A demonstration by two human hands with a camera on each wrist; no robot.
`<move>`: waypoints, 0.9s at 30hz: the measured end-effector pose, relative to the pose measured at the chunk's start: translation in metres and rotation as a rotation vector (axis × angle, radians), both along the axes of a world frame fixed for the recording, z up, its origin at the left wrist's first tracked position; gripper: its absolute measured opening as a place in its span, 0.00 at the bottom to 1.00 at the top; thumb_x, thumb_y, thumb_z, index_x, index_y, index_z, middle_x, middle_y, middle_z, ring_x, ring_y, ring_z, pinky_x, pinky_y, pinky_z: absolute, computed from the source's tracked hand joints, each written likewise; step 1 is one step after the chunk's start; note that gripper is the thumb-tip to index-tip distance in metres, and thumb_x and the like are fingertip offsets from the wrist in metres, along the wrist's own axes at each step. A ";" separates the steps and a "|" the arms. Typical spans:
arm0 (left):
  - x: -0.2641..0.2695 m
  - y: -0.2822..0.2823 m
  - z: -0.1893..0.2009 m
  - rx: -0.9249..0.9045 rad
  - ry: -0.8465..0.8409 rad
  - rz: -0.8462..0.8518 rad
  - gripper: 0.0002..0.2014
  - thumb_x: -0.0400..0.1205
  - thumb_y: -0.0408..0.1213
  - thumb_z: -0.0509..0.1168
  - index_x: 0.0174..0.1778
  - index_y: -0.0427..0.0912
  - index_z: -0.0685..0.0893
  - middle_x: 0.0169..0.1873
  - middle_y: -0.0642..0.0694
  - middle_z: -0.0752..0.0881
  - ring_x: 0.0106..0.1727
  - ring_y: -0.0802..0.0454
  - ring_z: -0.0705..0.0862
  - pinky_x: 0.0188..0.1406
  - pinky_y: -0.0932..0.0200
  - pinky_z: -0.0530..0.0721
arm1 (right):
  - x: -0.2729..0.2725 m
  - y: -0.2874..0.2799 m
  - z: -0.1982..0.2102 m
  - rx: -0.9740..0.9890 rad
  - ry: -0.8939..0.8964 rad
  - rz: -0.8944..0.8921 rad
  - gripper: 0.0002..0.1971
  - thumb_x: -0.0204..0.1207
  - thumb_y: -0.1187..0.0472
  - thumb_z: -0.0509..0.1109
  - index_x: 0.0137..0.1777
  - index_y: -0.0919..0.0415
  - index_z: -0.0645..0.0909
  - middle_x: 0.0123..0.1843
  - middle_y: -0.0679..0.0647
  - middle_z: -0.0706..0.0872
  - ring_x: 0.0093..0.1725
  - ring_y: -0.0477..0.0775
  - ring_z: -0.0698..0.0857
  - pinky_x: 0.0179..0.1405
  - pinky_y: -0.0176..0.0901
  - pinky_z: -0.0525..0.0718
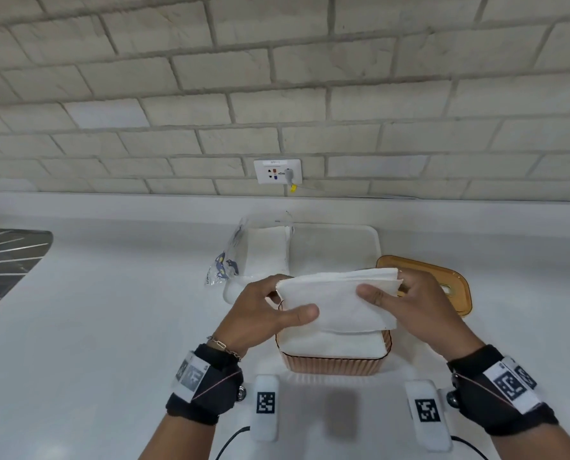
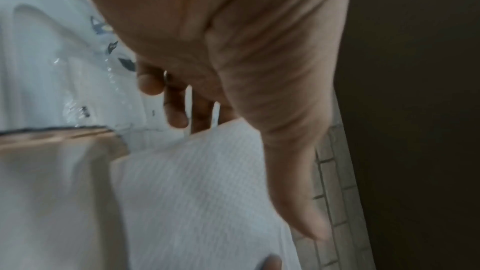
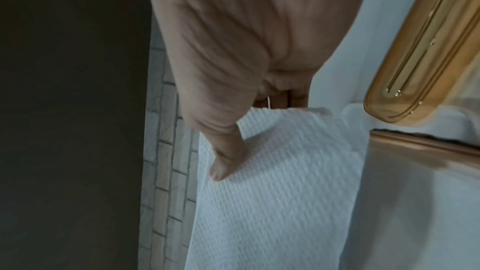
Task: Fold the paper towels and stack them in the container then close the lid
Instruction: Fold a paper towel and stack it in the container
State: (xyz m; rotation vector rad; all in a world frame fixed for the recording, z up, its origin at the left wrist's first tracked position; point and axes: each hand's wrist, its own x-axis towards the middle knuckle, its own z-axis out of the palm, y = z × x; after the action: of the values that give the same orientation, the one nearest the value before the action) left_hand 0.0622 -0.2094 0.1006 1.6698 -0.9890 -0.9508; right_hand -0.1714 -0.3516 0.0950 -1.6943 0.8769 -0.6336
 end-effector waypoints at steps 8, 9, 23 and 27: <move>-0.030 -0.008 -0.031 -0.055 0.186 0.239 0.13 0.69 0.35 0.88 0.44 0.51 0.94 0.44 0.48 0.95 0.47 0.46 0.94 0.52 0.45 0.93 | 0.012 0.016 -0.020 0.159 -0.052 0.014 0.12 0.74 0.53 0.84 0.54 0.54 0.89 0.50 0.54 0.95 0.50 0.56 0.95 0.47 0.56 0.93; -0.030 -0.009 -0.034 -0.056 0.179 0.244 0.13 0.70 0.34 0.88 0.43 0.52 0.94 0.43 0.49 0.95 0.46 0.49 0.93 0.51 0.48 0.93 | 0.012 0.017 -0.025 0.150 -0.043 0.009 0.14 0.72 0.54 0.86 0.54 0.52 0.88 0.50 0.52 0.95 0.50 0.55 0.95 0.44 0.54 0.93; -0.029 -0.008 -0.049 -0.065 0.002 0.167 0.18 0.66 0.32 0.88 0.46 0.53 0.93 0.46 0.53 0.95 0.49 0.49 0.93 0.50 0.53 0.93 | 0.006 0.019 -0.044 0.088 -0.071 -0.084 0.34 0.62 0.67 0.91 0.63 0.39 0.84 0.55 0.41 0.93 0.54 0.41 0.92 0.50 0.41 0.91; -0.035 -0.010 -0.046 -0.045 0.012 0.172 0.15 0.68 0.37 0.88 0.46 0.52 0.94 0.43 0.54 0.96 0.46 0.54 0.94 0.49 0.55 0.93 | 0.007 0.021 -0.045 0.081 -0.046 -0.096 0.22 0.62 0.64 0.92 0.51 0.45 0.88 0.48 0.45 0.94 0.48 0.47 0.93 0.44 0.45 0.91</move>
State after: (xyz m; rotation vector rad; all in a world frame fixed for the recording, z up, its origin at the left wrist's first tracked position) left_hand 0.0276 -0.2198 0.0542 1.6796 -0.8384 -0.8181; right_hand -0.1643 -0.3306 0.0500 -1.5669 0.9430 -0.6901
